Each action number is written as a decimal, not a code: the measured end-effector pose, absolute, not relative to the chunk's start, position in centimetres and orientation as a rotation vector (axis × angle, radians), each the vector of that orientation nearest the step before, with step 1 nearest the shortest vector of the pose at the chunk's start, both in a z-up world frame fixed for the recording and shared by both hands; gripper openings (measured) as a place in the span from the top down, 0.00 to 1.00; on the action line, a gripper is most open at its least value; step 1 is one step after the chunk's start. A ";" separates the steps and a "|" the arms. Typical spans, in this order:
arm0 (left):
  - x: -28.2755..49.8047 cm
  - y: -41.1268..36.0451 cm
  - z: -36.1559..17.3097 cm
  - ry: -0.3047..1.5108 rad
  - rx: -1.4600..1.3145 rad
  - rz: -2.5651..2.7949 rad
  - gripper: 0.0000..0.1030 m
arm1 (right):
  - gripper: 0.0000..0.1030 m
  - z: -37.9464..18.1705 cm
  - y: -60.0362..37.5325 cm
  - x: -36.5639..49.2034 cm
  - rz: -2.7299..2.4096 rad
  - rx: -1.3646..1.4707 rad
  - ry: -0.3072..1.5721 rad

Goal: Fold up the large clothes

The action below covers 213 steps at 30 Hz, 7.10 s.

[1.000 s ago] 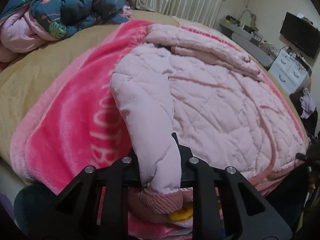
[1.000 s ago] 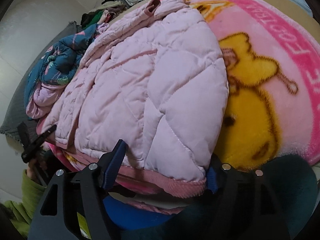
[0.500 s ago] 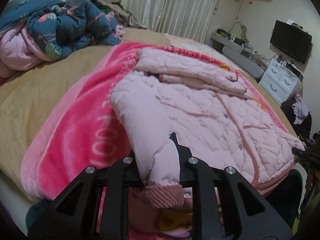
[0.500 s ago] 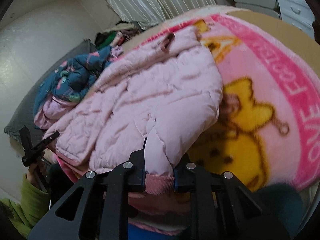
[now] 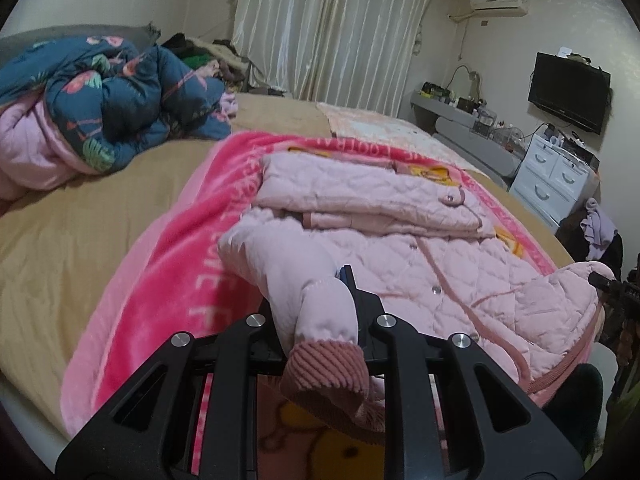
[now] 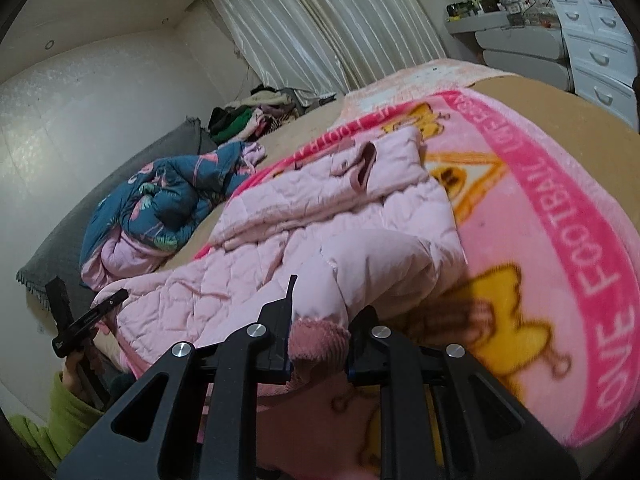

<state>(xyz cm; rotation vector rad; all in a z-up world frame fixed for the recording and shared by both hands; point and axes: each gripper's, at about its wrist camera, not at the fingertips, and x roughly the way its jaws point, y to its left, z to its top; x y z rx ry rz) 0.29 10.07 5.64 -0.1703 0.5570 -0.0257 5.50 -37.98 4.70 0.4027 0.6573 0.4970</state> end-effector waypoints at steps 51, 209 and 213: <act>19.2 10.1 9.3 0.475 -0.057 -0.019 0.88 | 0.84 7.9 -36.2 23.8 0.316 0.431 0.686; 26.9 15.5 5.9 0.616 -0.186 0.166 0.09 | 0.04 2.1 -33.1 28.3 0.124 0.223 0.658; 24.1 14.3 5.8 0.624 -0.194 0.162 0.09 | 0.04 2.0 -33.4 25.9 0.150 0.276 0.665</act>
